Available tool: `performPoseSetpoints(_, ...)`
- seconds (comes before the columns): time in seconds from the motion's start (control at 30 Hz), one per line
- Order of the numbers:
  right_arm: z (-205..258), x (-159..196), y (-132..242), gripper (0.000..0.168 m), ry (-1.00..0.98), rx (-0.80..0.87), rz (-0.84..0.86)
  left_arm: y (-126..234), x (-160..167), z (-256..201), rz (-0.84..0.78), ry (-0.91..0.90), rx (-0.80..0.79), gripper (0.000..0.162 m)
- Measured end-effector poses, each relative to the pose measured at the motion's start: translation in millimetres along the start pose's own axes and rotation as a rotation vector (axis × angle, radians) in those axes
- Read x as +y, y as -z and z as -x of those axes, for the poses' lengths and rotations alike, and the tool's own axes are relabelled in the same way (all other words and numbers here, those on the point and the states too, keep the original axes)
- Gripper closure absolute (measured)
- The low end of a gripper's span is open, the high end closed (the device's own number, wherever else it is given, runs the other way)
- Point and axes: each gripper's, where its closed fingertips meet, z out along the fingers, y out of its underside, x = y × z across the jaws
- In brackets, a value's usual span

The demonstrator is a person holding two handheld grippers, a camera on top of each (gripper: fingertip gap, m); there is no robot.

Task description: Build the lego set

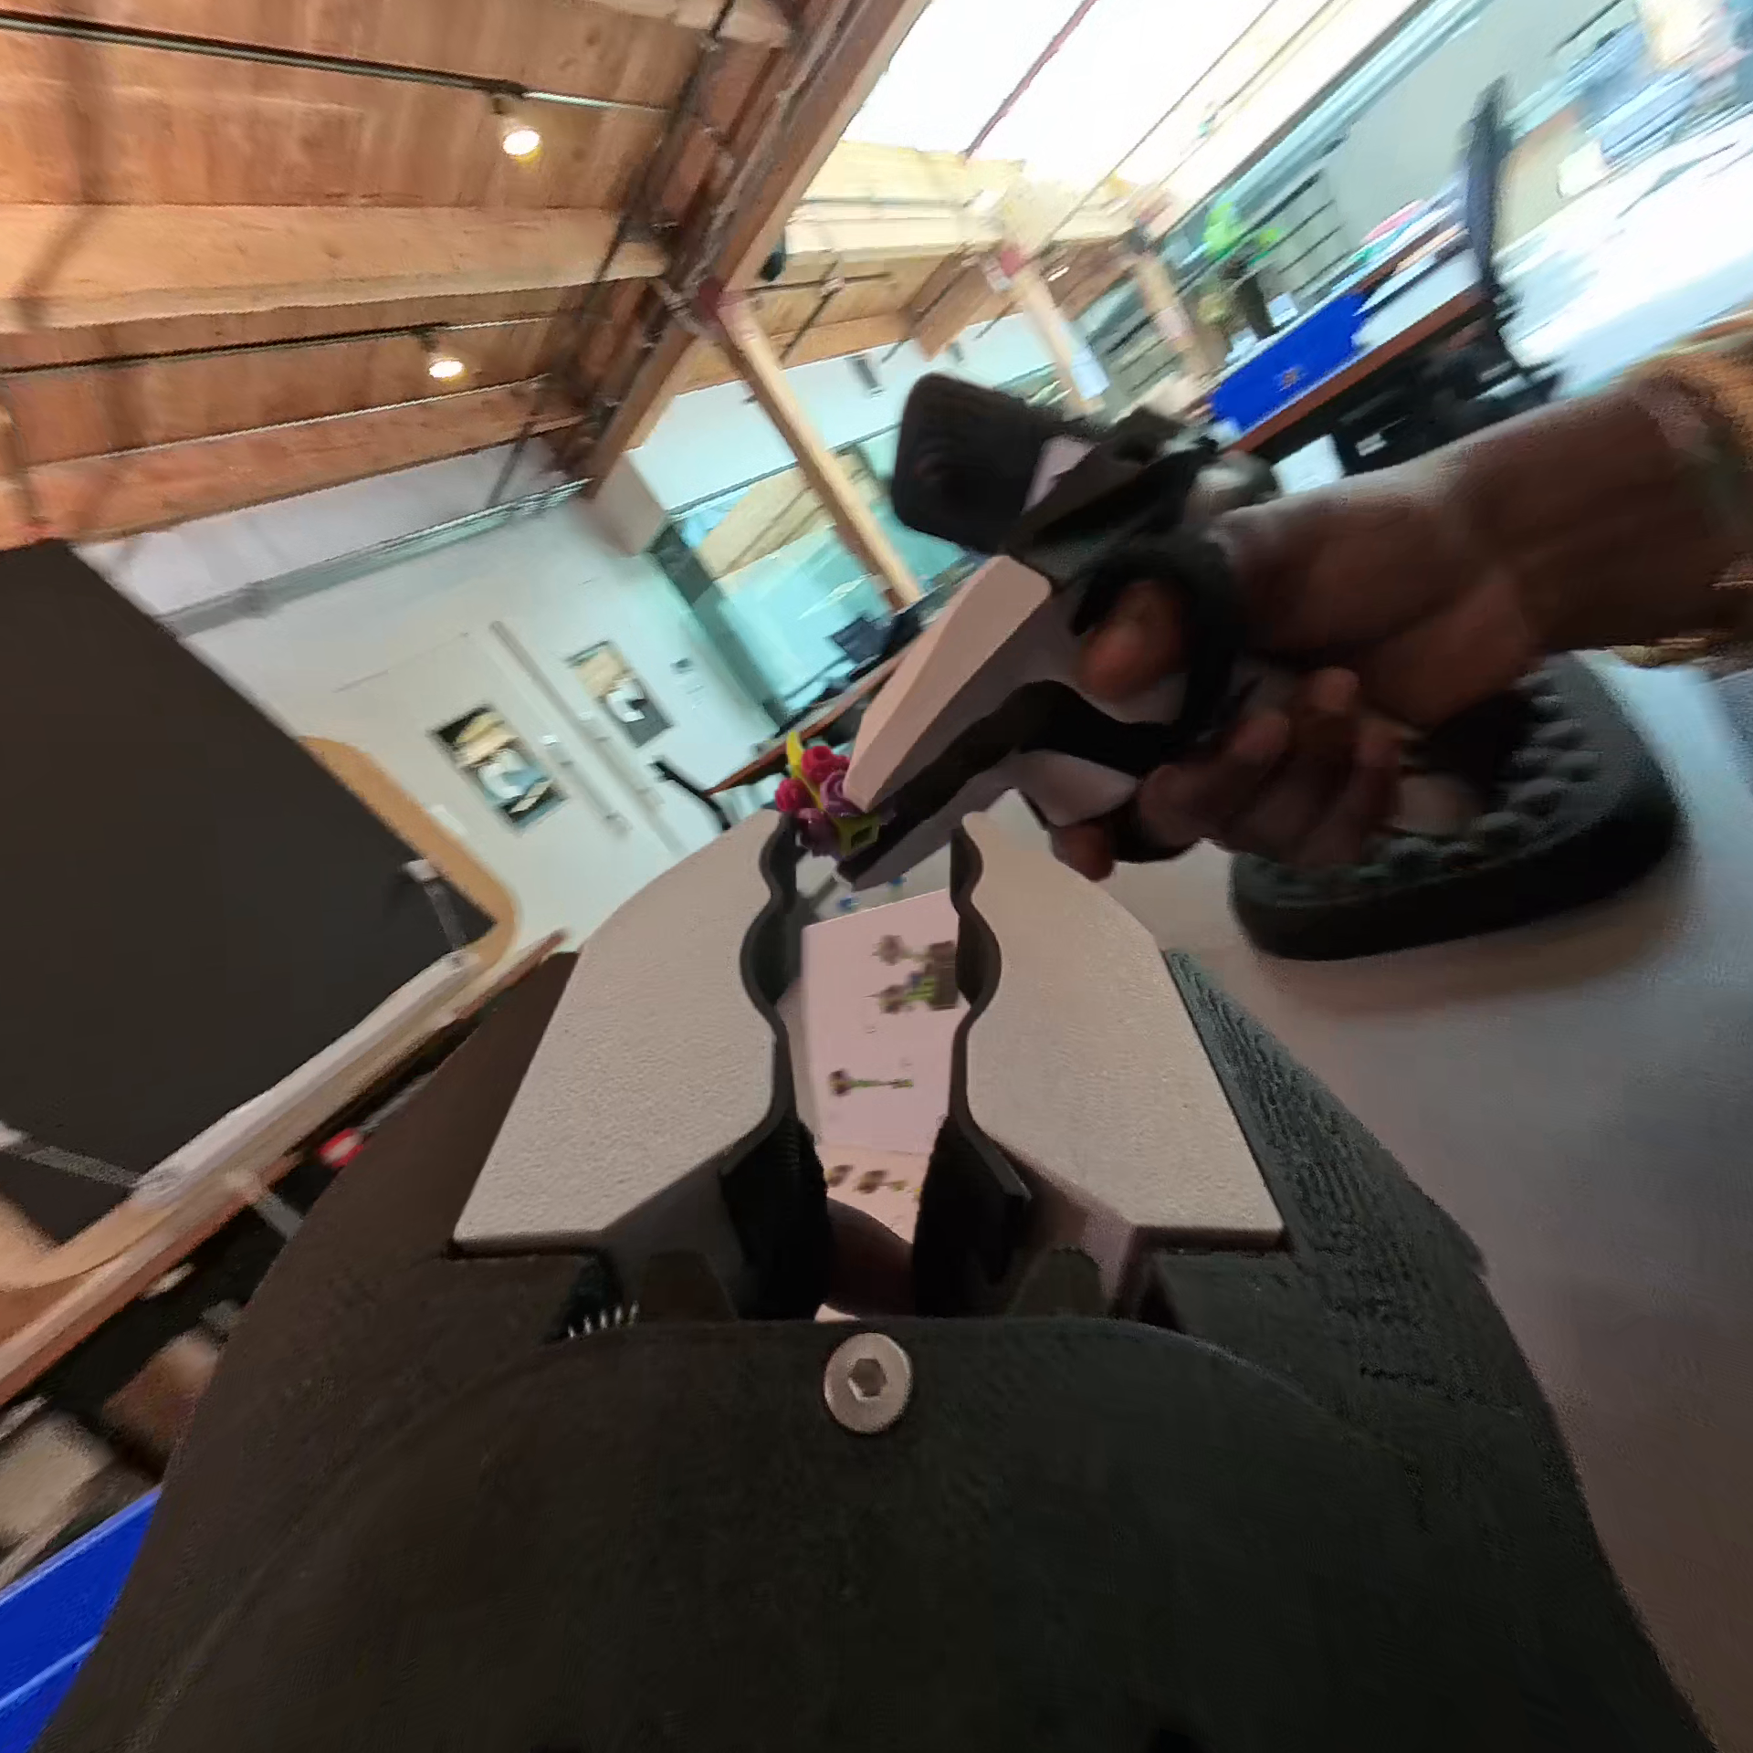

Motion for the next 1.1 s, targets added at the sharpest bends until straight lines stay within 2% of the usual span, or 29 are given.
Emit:
performPoseSetpoints(0.03, 3.5, 3.3, 3.0, 0.150, -0.003, -0.037, 0.074, 2.0, -1.9, -3.9, -0.017, 0.043, 0.055, 0.131)
performPoseSetpoints(0.1, 9.7, 13.0, 12.8, 0.150, 0.039, -0.100, 0.265, 6.4, -4.4, -4.7, -0.045, 0.249, 0.156, 0.130)
performPoseSetpoints(0.2, 0.6, 31.1, 28.0, 0.150, 0.192, -0.039, 0.590, 9.5, -7.0, 6.7, -0.076, 0.669, 0.284, 0.130)
performPoseSetpoints(0.27, 1.9, 35.2, 30.8, 0.150, 0.260, -0.034, 0.725, 6.8, -6.5, 5.0, -0.042, 0.833, 0.379, 0.130)
performPoseSetpoints(0.43, -1.9, 29.9, 30.5, 0.149, 0.339, -0.014, 0.853, -3.7, -4.1, -23.5, 0.083, 0.851, 0.534, 0.130)
performPoseSetpoints(0.57, -2.7, 29.8, 34.1, 0.149, 0.364, -0.007, 0.894, -5.8, -6.0, -30.3, 0.085, 0.875, 0.568, 0.144)
performPoseSetpoints(0.7, -2.9, 20.3, 28.5, 0.148, 0.419, 0.020, 0.812, -8.1, -8.4, -22.3, 0.031, 0.985, 0.524, 0.144)
performPoseSetpoints(0.73, -3.9, 12.4, 23.4, 0.137, 0.480, 0.040, 0.736, -10.1, -8.5, -13.2, -0.002, 1.057, 0.471, 0.143)
performPoseSetpoints(0.77, -3.2, 3.0, 17.3, 0.124, 0.562, 0.061, 0.635, -11.9, -8.3, -0.6, -0.049, 1.156, 0.403, 0.143)
performPoseSetpoints(0.8, -0.9, -8.2, 10.9, 0.118, 0.663, 0.085, 0.509, -12.8, -8.1, 12.9, -0.107, 1.270, 0.333, 0.144)
performPoseSetpoints(0.87, 4.1, -33.3, 4.4, 0.120, 0.898, 0.187, 0.225, -11.3, -8.0, 33.7, -0.227, 1.472, 0.232, 0.144)
performPoseSetpoints(0.93, 10.3, -48.9, 5.9, 0.131, 1.102, 0.305, 0.003, -10.3, -7.4, 43.2, -0.302, 1.615, 0.175, 0.144)
performPoseSetpoints(0.97, 12.3, -46.8, 4.2, 0.134, 1.170, 0.326, -0.027, -10.4, -8.4, 44.7, -0.329, 1.673, 0.171, 0.144)
performPoseSetpoints(1.1, 2.1, -34.4, -5.9, 0.133, 1.280, 0.395, 0.038, -12.1, -14.5, 40.9, -0.376, 1.822, 0.217, 0.144)
